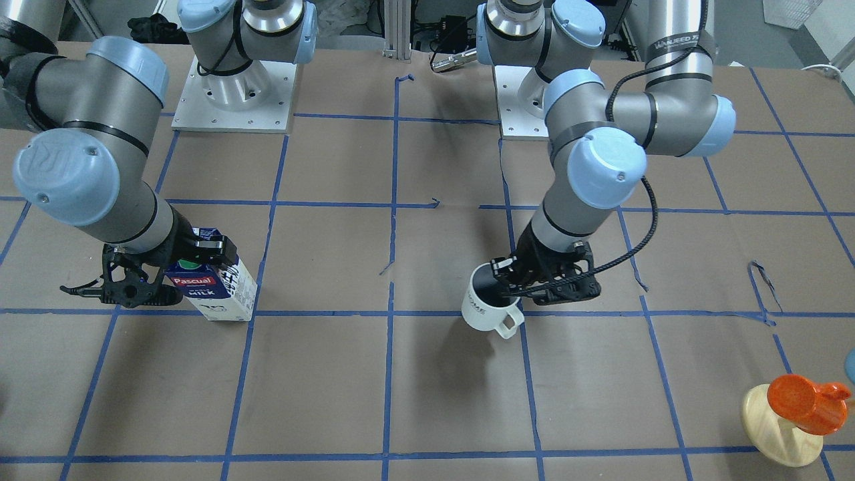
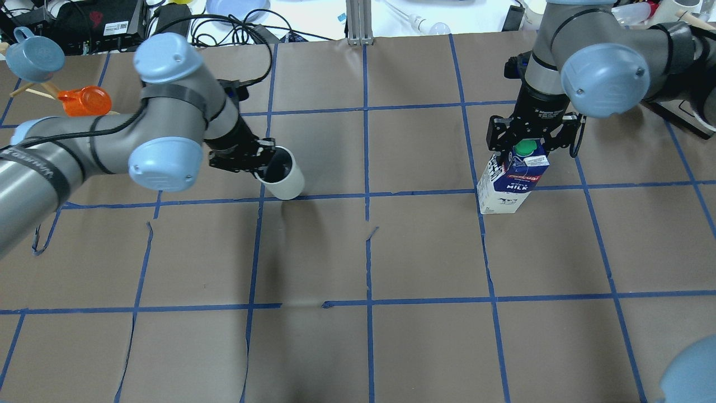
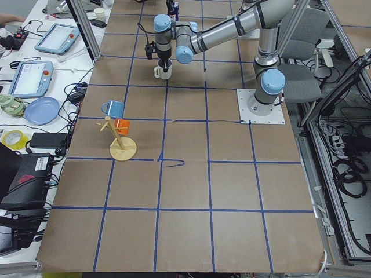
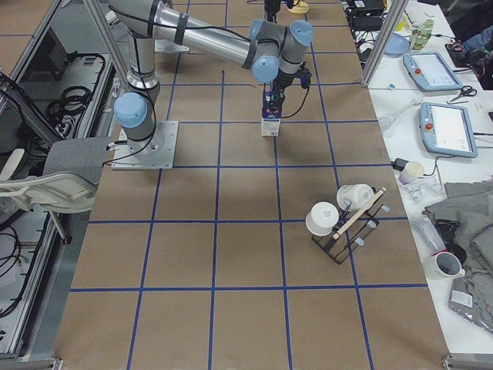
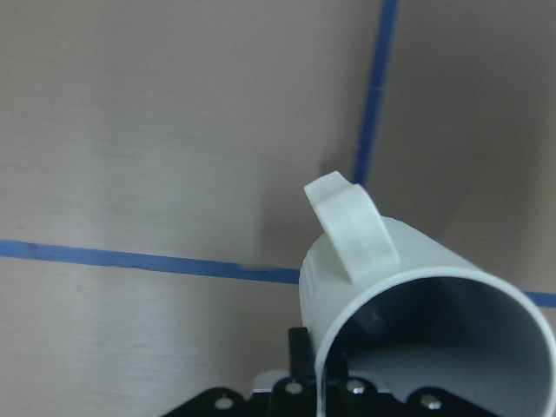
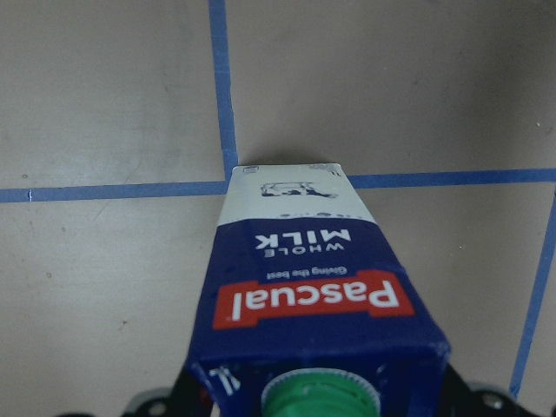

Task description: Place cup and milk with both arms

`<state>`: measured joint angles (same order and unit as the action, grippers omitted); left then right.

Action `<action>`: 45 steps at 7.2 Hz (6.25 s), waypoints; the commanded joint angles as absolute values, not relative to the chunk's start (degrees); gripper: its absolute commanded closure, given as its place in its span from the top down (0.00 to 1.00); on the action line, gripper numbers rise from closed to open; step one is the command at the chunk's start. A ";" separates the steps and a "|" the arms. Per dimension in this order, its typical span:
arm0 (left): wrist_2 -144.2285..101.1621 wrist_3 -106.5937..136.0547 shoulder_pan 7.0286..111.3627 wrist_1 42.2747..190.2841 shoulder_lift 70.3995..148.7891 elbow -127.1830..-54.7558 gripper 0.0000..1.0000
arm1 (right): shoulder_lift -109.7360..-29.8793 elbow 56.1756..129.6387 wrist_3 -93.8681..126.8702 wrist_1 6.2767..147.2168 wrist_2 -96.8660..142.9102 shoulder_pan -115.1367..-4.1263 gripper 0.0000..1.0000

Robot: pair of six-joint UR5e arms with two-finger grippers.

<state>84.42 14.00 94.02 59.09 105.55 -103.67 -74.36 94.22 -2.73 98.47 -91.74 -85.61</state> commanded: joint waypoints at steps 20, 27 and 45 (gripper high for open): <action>87.45 -0.79 86.05 83.31 93.34 -88.51 1.00 | -70.31 88.07 21.36 103.10 -85.17 -103.89 0.59; 86.84 -1.49 86.13 83.14 93.43 -88.68 1.00 | -73.02 84.14 20.65 100.92 -85.69 -103.71 1.00; 87.01 -1.58 86.48 82.97 93.78 -89.12 1.00 | -89.56 85.61 -0.18 85.34 -91.14 -89.03 1.00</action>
